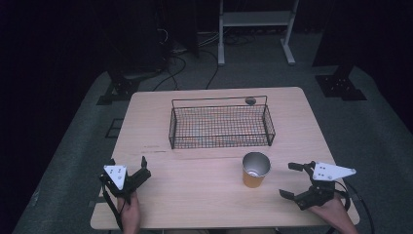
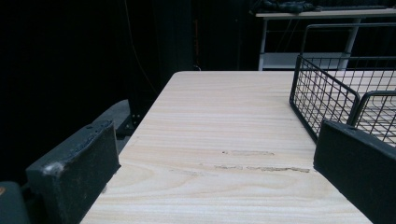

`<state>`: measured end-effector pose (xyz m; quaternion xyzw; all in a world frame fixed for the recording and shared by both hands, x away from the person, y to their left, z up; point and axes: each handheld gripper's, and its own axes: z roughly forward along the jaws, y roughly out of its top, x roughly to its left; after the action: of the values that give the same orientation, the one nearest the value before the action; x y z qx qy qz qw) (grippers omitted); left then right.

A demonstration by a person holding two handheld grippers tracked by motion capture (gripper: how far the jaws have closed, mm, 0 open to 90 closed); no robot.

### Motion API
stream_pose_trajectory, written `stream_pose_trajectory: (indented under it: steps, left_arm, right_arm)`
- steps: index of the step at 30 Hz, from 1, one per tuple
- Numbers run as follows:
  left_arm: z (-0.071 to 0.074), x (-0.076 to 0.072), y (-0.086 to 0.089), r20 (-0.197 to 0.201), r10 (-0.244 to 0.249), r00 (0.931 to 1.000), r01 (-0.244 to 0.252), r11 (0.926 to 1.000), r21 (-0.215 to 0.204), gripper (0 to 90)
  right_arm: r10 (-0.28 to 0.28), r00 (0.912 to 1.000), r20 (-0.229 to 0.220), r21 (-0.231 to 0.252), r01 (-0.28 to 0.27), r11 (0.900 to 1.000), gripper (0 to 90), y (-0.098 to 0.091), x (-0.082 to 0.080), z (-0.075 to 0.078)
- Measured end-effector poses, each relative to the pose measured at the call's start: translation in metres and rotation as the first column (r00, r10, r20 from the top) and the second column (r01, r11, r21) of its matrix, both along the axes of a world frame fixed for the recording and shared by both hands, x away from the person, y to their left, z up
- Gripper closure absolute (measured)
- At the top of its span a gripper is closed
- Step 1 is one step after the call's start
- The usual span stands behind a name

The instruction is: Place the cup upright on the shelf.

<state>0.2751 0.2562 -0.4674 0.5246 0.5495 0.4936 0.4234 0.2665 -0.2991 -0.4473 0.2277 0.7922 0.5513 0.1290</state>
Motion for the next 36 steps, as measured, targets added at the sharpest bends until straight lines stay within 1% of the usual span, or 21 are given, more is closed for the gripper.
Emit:
stream_pose_trajectory:
  steps: [12, 24, 25, 29, 31, 36]
  left_arm:
    - [0.000, 0.000, 0.000, 0.000, -0.001, 1.0000, 0.001, 1.0000, 0.001, 0.0]
    - [0.000, 0.000, 0.000, 0.000, -0.001, 1.0000, 0.001, 1.0000, 0.001, 0.0]
    - [0.000, 0.000, 0.000, 0.001, -0.001, 1.0000, 0.001, 1.0000, 0.000, 0.0]
    - [0.000, 0.000, 0.000, 0.002, -0.001, 1.0000, 0.001, 1.0000, -0.002, 0.0]
    - [0.000, 0.000, 0.000, 0.002, -0.002, 1.0000, 0.002, 1.0000, -0.003, 0.0]
    - [0.000, 0.000, 0.000, 0.001, -0.001, 1.0000, 0.001, 1.0000, -0.003, 0.0]
  right_arm:
    - [0.024, 0.9997, -0.009, -0.004, -0.024, 0.9997, 0.0, 0.013, 0.007, 0.006]
    - [0.029, 0.9992, -0.028, -0.003, -0.030, 0.9996, 0.0, 0.022, 0.012, 0.003]
    - [0.030, 0.9989, -0.035, 0.004, -0.030, 0.9995, 0.0, 0.023, 0.014, 0.002]
    - [0.031, 0.9989, -0.036, 0.003, -0.031, 0.9995, 0.0, 0.025, 0.015, 0.002]
    - [0.032, 0.9986, -0.043, -0.002, -0.032, 0.9995, 0.0, 0.027, 0.017, 0.002]
    - [0.038, 0.9980, -0.051, 0.004, -0.038, 0.9993, 0.0, 0.032, 0.018, 0.001]
